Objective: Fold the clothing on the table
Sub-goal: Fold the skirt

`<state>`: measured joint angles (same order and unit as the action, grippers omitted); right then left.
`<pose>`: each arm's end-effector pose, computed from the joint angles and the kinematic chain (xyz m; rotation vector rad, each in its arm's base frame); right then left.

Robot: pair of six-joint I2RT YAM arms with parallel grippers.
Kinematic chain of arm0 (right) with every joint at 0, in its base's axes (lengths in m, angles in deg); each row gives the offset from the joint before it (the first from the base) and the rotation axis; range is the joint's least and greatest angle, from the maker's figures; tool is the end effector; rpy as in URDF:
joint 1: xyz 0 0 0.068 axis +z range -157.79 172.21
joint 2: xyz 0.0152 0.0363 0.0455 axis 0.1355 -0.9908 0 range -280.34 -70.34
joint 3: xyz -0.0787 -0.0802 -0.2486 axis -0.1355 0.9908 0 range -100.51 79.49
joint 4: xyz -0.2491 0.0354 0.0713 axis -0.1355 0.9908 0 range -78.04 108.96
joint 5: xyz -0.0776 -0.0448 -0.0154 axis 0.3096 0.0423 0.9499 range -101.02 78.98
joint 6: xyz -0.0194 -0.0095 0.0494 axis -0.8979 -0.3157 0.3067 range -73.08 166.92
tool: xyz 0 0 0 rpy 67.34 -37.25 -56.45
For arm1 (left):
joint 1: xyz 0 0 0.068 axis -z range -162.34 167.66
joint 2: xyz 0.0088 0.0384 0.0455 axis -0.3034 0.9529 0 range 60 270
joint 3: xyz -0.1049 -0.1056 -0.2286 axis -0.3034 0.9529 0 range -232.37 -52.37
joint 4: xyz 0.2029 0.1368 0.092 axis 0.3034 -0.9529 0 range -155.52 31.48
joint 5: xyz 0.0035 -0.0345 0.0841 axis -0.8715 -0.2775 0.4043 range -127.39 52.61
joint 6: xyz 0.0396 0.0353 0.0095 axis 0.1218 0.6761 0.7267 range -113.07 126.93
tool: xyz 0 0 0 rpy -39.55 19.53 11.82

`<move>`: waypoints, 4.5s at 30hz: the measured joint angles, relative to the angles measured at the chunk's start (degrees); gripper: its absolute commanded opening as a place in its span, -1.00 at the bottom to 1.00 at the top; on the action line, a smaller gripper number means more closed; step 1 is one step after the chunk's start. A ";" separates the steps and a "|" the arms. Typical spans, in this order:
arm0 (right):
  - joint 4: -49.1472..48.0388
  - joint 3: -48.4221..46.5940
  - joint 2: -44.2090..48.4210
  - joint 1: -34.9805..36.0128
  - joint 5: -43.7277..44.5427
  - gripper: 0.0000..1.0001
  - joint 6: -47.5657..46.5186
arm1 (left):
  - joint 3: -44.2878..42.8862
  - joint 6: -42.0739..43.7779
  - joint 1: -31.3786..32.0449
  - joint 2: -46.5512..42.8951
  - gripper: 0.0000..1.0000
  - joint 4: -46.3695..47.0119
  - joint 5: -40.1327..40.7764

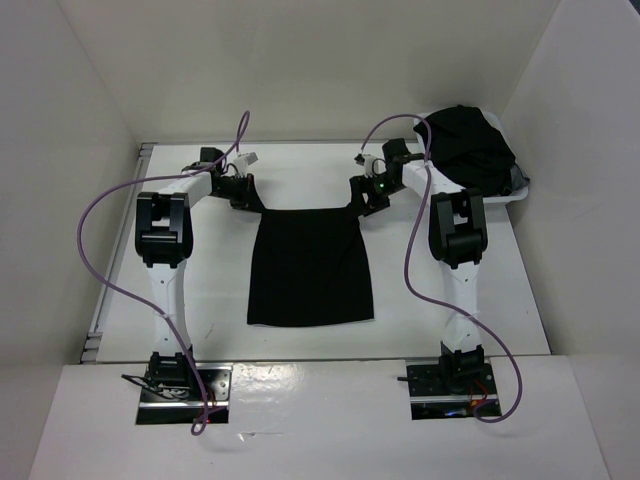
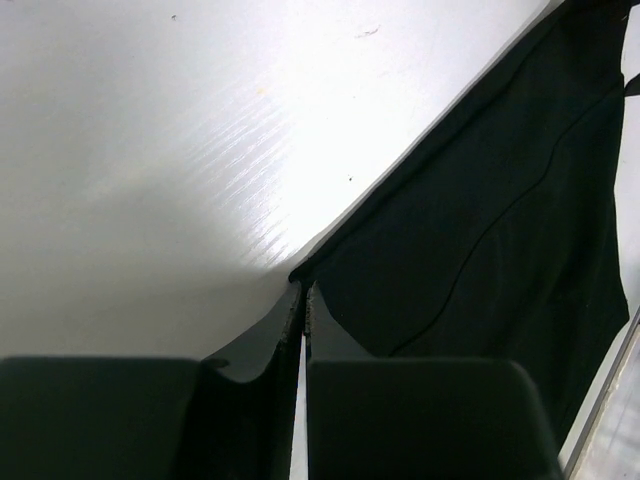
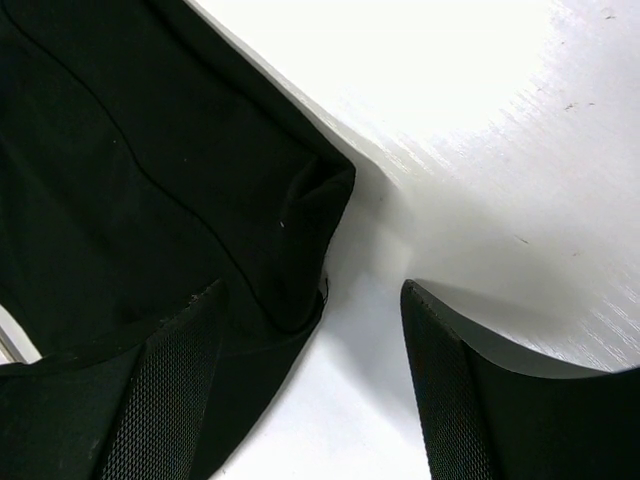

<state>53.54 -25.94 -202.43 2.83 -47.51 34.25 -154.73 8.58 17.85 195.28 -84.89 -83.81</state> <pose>0.4688 0.1095 0.1578 -0.6935 2.5410 0.8574 0.4962 -0.0274 0.1317 0.3231 2.4104 -1.0272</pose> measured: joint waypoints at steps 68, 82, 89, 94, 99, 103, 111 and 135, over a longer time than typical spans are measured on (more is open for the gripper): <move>0.00 -9.35 -8.00 -1.66 -7.32 -0.06 2.32 | 0.15 -0.15 0.00 0.00 -0.93 0.24 -0.13; 0.42 -10.97 -9.68 -1.49 -7.19 -0.64 2.16 | 0.15 -0.02 0.00 0.00 -0.95 0.22 -0.17; 1.09 -12.76 -10.91 -1.46 -7.10 -0.94 2.56 | 0.00 1.20 0.00 0.00 -1.00 -0.50 -0.35; 1.22 -12.85 -10.86 -1.38 -6.43 -1.00 2.71 | -0.79 2.54 0.24 -0.04 -1.00 -2.12 0.37; 1.66 -13.62 -10.58 -1.33 -4.13 -1.00 2.75 | -2.84 3.50 0.76 -0.42 -1.00 -4.42 2.71; 1.68 -13.94 -9.97 -1.16 -1.40 -1.00 2.75 | -7.39 4.35 1.16 -0.59 -1.00 -6.19 3.32; 0.98 -11.06 -4.09 -1.11 2.12 -1.00 2.82 | -12.87 4.46 1.92 -2.89 -1.00 -7.30 3.54; 0.00 6.10 19.26 -0.24 5.42 -1.00 -3.32 | 2.64 12.22 1.51 -20.79 -1.00 -11.08 2.99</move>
<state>53.54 -19.84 -183.18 2.59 -42.09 30.93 -152.09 20.79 19.35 174.49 -95.98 -80.81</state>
